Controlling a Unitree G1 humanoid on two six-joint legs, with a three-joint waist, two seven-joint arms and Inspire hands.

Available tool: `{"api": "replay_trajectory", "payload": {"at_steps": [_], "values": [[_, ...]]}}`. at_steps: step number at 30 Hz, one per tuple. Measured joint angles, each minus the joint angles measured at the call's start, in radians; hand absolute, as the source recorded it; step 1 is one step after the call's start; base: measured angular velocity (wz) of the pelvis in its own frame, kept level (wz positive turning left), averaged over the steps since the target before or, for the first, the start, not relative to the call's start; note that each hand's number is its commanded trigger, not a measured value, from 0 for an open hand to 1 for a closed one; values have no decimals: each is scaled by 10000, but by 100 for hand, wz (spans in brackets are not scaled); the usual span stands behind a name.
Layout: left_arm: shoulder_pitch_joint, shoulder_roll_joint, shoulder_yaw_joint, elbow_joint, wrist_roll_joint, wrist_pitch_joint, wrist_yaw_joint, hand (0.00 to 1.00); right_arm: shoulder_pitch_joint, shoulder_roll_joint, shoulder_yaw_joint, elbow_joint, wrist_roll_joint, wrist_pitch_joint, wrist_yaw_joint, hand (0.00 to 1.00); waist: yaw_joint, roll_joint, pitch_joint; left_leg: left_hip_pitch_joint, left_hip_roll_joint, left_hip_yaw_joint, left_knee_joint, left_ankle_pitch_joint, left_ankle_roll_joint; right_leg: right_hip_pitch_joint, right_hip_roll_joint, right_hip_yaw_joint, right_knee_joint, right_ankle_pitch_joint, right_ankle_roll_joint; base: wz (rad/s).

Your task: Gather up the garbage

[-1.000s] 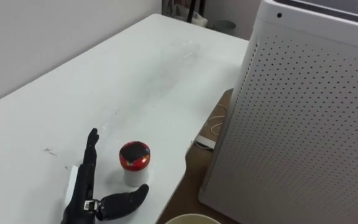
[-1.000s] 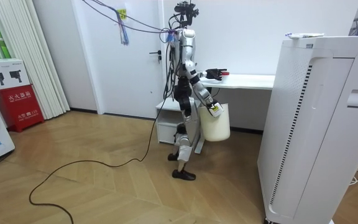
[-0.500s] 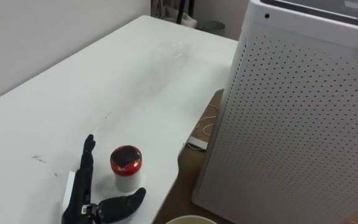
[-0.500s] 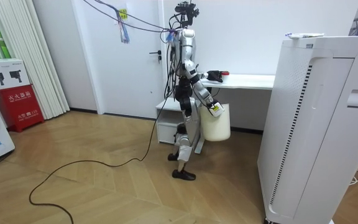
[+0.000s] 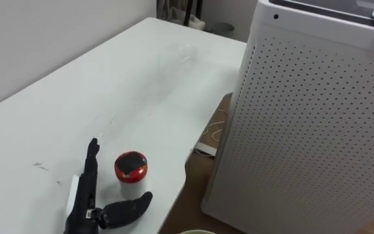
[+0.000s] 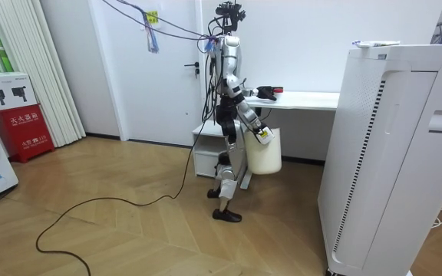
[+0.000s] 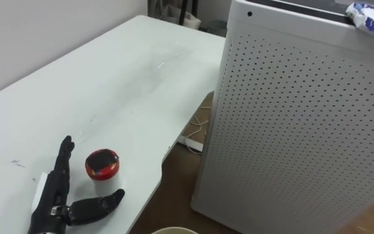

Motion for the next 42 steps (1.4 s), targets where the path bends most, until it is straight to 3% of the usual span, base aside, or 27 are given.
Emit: {"api": "replay_trajectory", "payload": {"at_steps": [9, 16, 17, 18, 19, 20, 21, 35, 42], "values": [[-105, 0, -1, 80, -81, 140, 125, 0, 2, 1, -8, -3, -74, 0, -28, 100, -288, 56, 9, 125, 57, 220, -102, 0, 0, 3, 58, 199, -2, 1, -2, -6], [-517, -32, -10, 64, -79, 162, 122, 0, 4, 4, -6, -3, -126, 0, -24, 100, -322, 82, 15, 115, 63, 226, -104, -1, -2, -12, 61, 197, -4, 4, -7, 0], [-553, -32, -10, 63, -78, 164, 121, 4, 4, 4, -6, -5, -126, 0, -24, 100, -322, 83, 15, 115, 63, 226, -105, -1, -2, -12, 61, 196, -4, 4, -7, 0], [-615, -32, -10, 63, -78, 167, 119, 53, 4, 4, -6, -14, -126, 0, -23, 100, -322, 86, 12, 115, 63, 226, -105, -1, -2, -13, 61, 196, -4, 4, -7, 0], [-651, -35, -10, 61, -78, 167, 118, 65, 4, 4, -6, -19, -126, 0, -23, 100, -323, 96, 4, 116, 63, 227, -105, -1, -2, -13, 61, 197, -4, 4, -7, 0], [-663, -38, -10, 60, -78, 167, 118, 97, 4, 3, -6, -20, -126, 0, -23, 100, -326, 100, 1, 116, 63, 234, -104, -1, -2, -13, 61, 194, -4, 4, -7, 0], [-679, -40, -10, 61, -77, 167, 118, 100, 4, 4, -5, -22, -126, 0, -18, 100, -327, 108, -5, 117, 64, 242, -104, -1, -2, -14, 61, 190, -5, 4, -7, 0], [-681, -37, -105, 91, -78, 266, 104, 100, 4, 15, -4, -243, -120, 0, -5, 100, -552, 124, -13, 134, 63, 235, -91, -1, -2, 9, 52, 192, -3, 9, -14, 0], [-1021, -84, -209, 469, -84, 293, -51, 100, 3, 23, -27, -323, -121, 5, -30, 100, -614, 208, 42, 178, 66, 270, -104, -1, -2, 16, 56, 235, -1, 11, -16, -2]]}}
